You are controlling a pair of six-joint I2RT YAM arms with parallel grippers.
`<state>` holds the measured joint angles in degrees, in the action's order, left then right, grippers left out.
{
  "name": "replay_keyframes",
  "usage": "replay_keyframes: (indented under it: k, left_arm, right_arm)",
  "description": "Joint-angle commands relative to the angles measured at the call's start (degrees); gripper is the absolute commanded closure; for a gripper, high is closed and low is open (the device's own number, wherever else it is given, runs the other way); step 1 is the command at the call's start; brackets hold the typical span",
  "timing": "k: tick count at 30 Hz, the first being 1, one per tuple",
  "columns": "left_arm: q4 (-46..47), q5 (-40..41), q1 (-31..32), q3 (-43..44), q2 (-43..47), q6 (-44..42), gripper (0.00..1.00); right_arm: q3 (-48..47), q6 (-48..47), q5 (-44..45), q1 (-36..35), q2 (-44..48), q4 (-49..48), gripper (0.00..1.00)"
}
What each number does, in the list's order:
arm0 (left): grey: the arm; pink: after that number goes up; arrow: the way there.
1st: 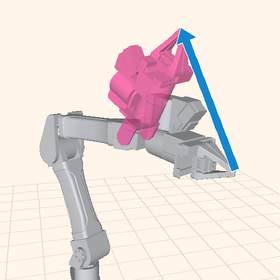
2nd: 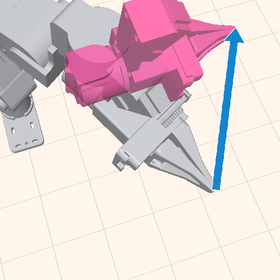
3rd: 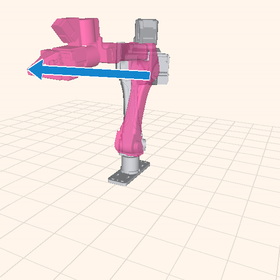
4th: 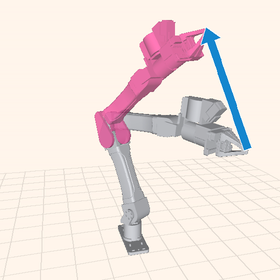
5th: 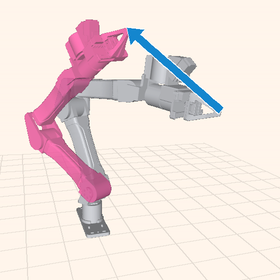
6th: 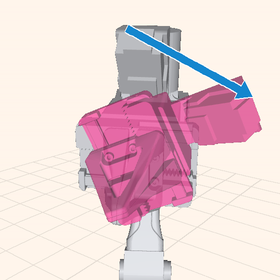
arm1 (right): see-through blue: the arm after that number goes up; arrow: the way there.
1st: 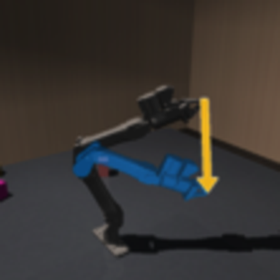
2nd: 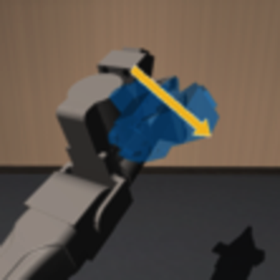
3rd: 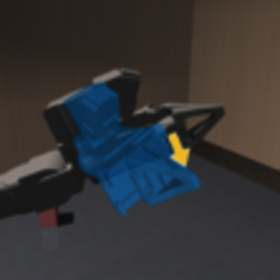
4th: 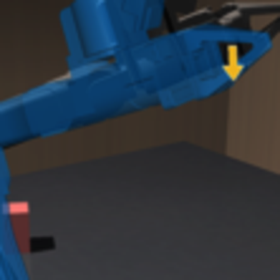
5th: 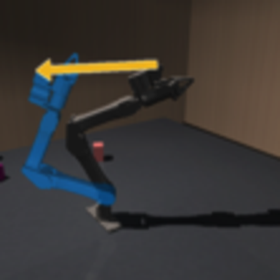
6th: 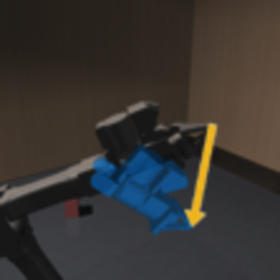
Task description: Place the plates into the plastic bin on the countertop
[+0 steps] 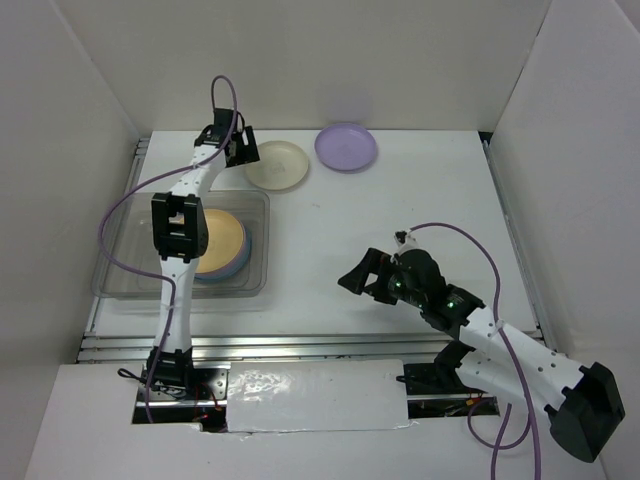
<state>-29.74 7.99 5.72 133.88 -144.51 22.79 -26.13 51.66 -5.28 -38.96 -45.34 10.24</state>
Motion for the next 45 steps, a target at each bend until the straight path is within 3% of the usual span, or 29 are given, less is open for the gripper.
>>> replay_keyframes:
  k: [1, 4, 5, 8, 15, 16, 21, 22, 26, 35, 40, 43, 45]
  left_arm:
    - [1.96, -1.83, 0.26, 2.70, -1.74, -0.28, 0.08]
    - [1.70, -1.84, 0.35, 3.22, -3.06, -0.72, 0.12]
    - [1.61, -1.84, 0.35, 3.22, -3.41, -0.81, 0.20]
    - [1.52, -1.05, 0.35, 3.05, -3.33, -0.81, 0.31]
    - [1.52, 0.27, 1.31, 3.75, -4.56, -1.87, 0.41]
    - [1.70, 0.36, 1.49, 3.40, -4.82, -1.87, 0.50]
    - [1.96, 0.80, 1.58, 3.31, -5.35, -1.61, 0.65]
    - [1.88, 0.89, 1.58, 3.31, -5.43, -1.34, 0.75]
    - [3.36, 0.81, 0.97, 1.03, -3.59, 0.59, 0.99]
    - [10.65, -4.01, -0.53, -5.03, 9.49, 4.90, 1.00]
    - [11.89, -8.51, -2.02, -2.23, 14.86, 7.00, 1.00]
    - [9.80, -10.01, -2.99, -0.74, 18.20, 8.67, 1.00]
    - [3.39, -8.44, -3.52, 0.59, 21.45, 10.34, 1.00]
  right_arm:
    - [-0.68, 0.55, 1.76, -0.94, 0.78, -1.55, 0.00]
    - [-0.94, 0.55, 2.46, -1.38, 1.83, -0.67, 0.00]
    - [-1.11, 0.55, 2.55, -1.29, 2.53, -0.49, 0.00]
    - [-1.47, 0.29, 3.17, -1.38, 3.85, 0.39, 0.00]
    - [-1.73, -0.24, 3.70, -0.94, 5.70, 1.98, 0.00]
    - [-1.73, -0.24, 3.70, -0.86, 6.14, 2.06, 0.00]
    - [-1.82, -0.77, 3.61, -0.07, 7.02, 2.77, 0.00]
    - [-1.82, -0.77, 3.52, 0.11, 7.11, 2.85, 0.00]
    - [-1.99, -1.38, 3.26, 0.99, 7.73, 3.12, 0.00]
    - [-2.61, -2.88, 1.85, 3.45, 6.41, 3.30, 0.00]
    - [-2.26, -2.79, 1.50, 3.72, 6.93, 3.56, 0.00]
    - [-2.08, -2.70, 1.94, 3.89, 7.72, 3.91, 0.00]
    - [-2.34, -3.05, 2.03, 4.24, 7.90, 4.08, 0.00]
